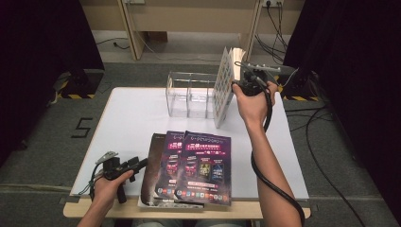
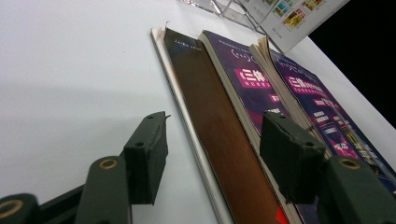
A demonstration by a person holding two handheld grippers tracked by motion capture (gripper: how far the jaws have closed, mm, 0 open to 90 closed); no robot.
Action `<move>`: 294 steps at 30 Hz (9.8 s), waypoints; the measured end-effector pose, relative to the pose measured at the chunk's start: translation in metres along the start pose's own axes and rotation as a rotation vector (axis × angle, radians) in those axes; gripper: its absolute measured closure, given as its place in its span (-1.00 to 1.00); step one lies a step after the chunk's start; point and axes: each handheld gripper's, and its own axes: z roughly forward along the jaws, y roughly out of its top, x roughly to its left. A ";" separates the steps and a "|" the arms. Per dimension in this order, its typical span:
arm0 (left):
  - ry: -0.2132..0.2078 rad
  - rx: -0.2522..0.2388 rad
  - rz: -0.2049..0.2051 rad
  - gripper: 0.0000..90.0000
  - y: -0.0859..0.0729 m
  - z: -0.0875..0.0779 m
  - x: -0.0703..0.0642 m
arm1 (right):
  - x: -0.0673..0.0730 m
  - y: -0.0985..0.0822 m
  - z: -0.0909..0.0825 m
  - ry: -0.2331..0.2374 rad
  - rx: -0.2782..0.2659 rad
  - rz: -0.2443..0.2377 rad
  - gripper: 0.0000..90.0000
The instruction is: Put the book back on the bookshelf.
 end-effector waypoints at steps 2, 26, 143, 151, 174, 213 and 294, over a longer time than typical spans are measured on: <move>-0.001 0.000 0.001 -0.09 0.000 0.000 -0.001 | 0.000 -0.004 -0.002 -0.012 -0.003 -0.012 0.25; -0.009 -0.006 0.010 -0.09 0.002 -0.002 -0.004 | -0.009 -0.070 -0.006 0.036 0.097 0.014 0.25; -0.175 0.215 -0.073 0.33 0.026 0.101 -0.081 | -0.015 -0.191 0.051 0.047 0.457 0.078 0.23; -0.166 0.215 -0.085 0.33 0.023 0.104 -0.079 | -0.014 -0.190 0.052 0.042 0.461 0.076 0.22; -0.187 0.253 -0.140 0.67 0.010 0.109 -0.085 | -0.015 -0.189 0.052 0.052 0.468 0.080 0.21; -0.279 0.180 0.006 0.84 0.007 0.099 -0.081 | -0.027 -0.160 0.083 0.079 0.487 0.132 0.22; -0.262 0.253 -0.027 0.81 0.008 0.097 -0.069 | -0.041 -0.160 0.091 0.253 0.626 0.267 0.37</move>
